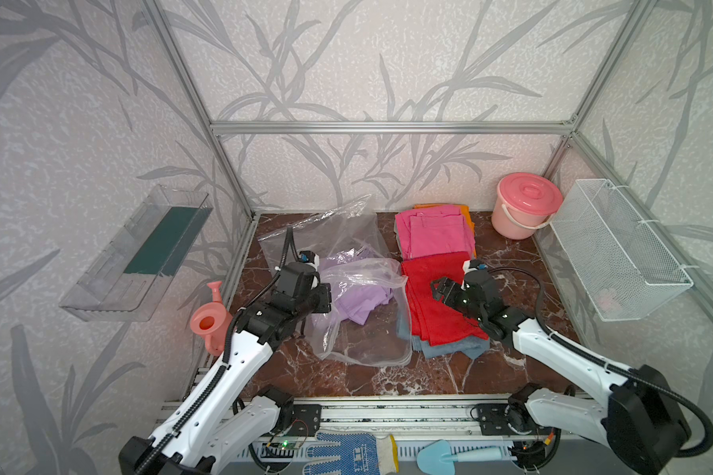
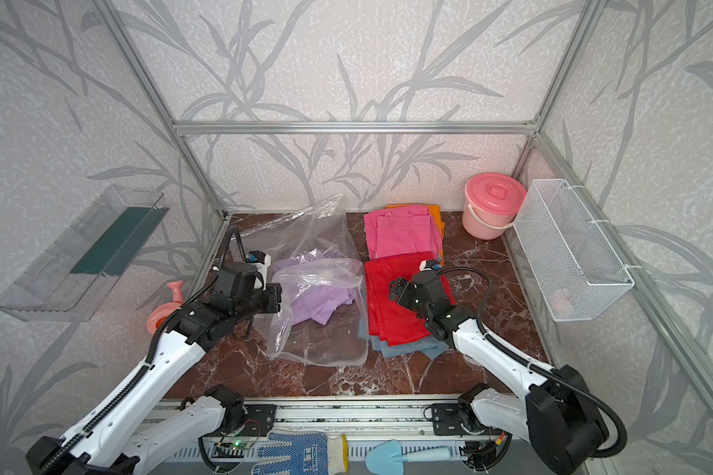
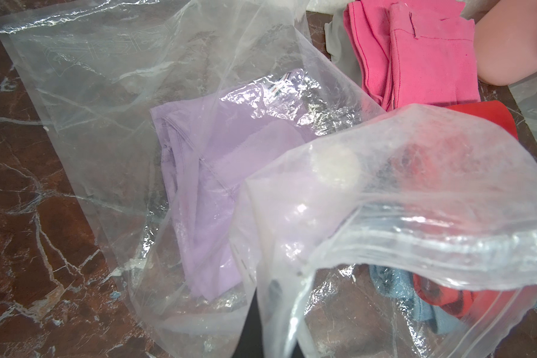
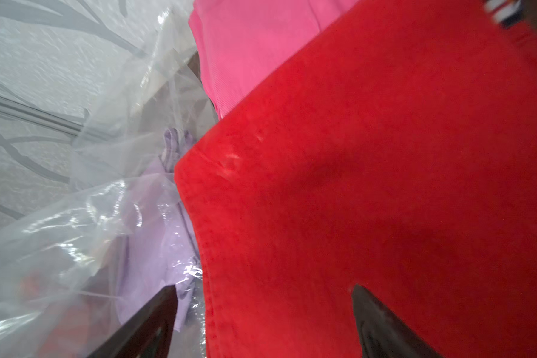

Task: Take the trousers out of the vacuum bag
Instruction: Place the trousers at the center of the board.

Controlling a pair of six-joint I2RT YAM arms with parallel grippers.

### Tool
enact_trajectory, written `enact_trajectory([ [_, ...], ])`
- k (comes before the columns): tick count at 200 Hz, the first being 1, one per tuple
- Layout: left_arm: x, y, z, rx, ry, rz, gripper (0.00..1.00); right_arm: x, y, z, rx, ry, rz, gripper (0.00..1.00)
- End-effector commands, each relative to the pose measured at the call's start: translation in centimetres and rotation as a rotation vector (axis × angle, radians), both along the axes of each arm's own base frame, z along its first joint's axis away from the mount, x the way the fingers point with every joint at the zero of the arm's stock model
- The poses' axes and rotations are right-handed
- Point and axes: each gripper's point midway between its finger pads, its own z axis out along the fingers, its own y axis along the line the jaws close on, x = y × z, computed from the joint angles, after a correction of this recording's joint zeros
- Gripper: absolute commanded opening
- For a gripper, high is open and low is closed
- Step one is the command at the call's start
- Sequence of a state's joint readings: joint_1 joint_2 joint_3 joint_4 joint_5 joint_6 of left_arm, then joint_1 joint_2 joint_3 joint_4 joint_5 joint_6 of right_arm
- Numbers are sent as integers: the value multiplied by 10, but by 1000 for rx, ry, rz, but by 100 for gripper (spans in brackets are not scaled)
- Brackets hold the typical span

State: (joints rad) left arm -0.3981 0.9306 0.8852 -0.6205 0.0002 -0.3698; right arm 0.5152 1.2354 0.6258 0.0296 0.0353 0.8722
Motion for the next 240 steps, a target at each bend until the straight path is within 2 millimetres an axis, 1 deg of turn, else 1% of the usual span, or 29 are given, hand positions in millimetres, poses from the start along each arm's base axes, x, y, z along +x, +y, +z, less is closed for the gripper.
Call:
enact_trajectory([
  [1,-1,6,0,13,-9,17,0,7,11,-11,49,2,11,88],
  [10,-1,6,0,14,-9,17,0,6,9,-24,48,28,0,88],
  [18,-1,6,1,15,-10,19,0,3,10,-31,55,45,-2,88],
  [34,0,6,0,16,-10,21,0,2,11,-31,67,46,3,88],
  [50,0,6,0,16,-11,20,0,5,10,-17,57,15,4,88],
  [83,0,6,0,14,-10,20,0,15,8,24,38,-74,14,88],
  [96,0,7,1,15,-15,22,0,17,13,39,55,-106,41,88],
  [106,0,7,1,15,-14,23,0,15,24,52,71,-136,91,88],
  [123,1,7,2,15,-18,24,0,4,36,68,62,-163,135,88],
  [141,1,7,4,15,-24,23,0,-12,49,84,83,-190,169,88],
  [144,2,7,5,13,-27,22,0,-14,51,89,91,-202,172,88],
  [164,2,7,7,14,-33,21,0,-35,69,112,93,-262,212,88],
  [173,3,7,8,12,-32,23,0,-46,81,120,78,-285,242,88],
  [194,3,5,9,5,-33,18,0,-66,104,129,21,-296,308,88],
  [212,3,4,10,-2,-34,15,0,-78,118,134,-24,-301,339,88],
  [216,3,4,10,-1,-34,16,0,-78,119,134,-38,-305,339,88],
  [217,3,4,10,-1,-33,16,0,-83,123,134,-38,-306,355,88],
  [220,3,4,10,-3,-34,16,0,-88,128,136,-44,-313,371,88],
  [232,3,4,12,-4,-39,17,0,-97,138,140,-77,-328,396,90],
  [240,3,4,12,-7,-40,18,0,-101,141,143,-100,-334,391,92],
])
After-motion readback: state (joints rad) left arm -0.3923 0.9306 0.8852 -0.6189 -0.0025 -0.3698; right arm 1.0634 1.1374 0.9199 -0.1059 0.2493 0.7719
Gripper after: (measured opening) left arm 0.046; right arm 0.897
